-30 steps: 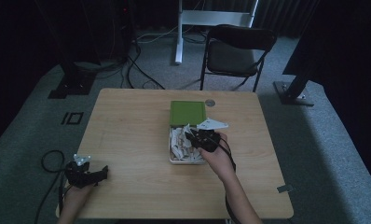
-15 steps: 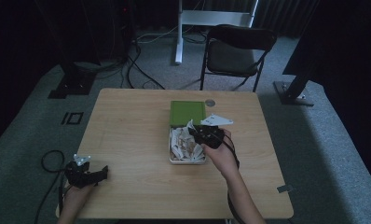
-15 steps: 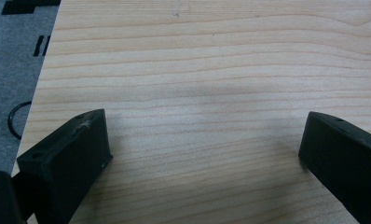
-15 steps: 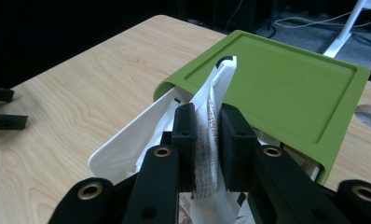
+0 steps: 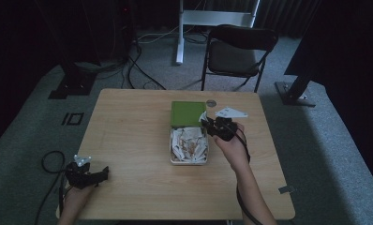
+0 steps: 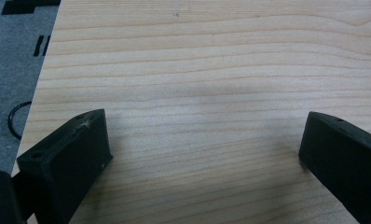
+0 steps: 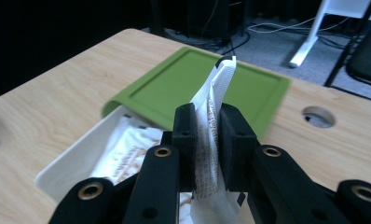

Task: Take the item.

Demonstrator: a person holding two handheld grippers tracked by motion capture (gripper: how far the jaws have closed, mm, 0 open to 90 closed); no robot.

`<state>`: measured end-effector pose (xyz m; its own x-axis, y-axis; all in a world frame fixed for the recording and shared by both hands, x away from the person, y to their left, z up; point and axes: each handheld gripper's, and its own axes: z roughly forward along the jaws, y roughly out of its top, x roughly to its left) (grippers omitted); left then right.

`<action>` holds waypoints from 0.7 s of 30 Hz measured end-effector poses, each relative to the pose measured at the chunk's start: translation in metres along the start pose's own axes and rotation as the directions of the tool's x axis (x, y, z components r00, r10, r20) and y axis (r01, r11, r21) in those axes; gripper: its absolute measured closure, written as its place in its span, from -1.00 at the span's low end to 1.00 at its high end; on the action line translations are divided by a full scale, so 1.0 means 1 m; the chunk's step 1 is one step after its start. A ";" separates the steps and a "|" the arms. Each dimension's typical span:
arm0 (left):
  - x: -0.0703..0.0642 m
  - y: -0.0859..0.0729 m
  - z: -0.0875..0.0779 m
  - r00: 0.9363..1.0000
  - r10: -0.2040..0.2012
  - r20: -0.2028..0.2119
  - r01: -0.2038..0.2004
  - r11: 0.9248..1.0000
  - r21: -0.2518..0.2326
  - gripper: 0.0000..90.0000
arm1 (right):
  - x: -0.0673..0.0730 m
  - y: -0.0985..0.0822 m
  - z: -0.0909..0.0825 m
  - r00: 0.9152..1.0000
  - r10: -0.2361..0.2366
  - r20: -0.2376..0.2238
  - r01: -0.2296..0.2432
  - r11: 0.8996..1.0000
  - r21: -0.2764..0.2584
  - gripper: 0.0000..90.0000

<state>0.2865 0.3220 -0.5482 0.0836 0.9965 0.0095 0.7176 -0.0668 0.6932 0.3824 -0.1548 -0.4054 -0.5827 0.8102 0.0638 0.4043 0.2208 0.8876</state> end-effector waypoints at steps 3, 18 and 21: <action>0.000 0.000 0.000 1.000 0.000 0.000 0.000 1.000 0.000 -0.94 | -0.010 0.001 -0.003 1.000 0.009 0.027 -0.008 1.000 -0.012 0.74; 0.000 0.000 0.000 1.000 0.001 0.000 -0.001 1.000 0.000 -0.94 | -0.059 -0.012 0.003 0.986 0.055 0.156 -0.049 0.998 -0.038 0.74; 0.000 0.000 0.000 1.000 0.000 0.000 0.000 1.000 0.000 -0.94 | -0.069 -0.018 0.008 0.980 0.072 0.183 -0.066 0.997 -0.035 0.73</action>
<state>0.2865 0.3220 -0.5482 0.0837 0.9964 0.0101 0.7177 -0.0673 0.6931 0.4215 -0.2103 -0.4295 -0.4132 0.9096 0.0426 0.4175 0.1477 0.8966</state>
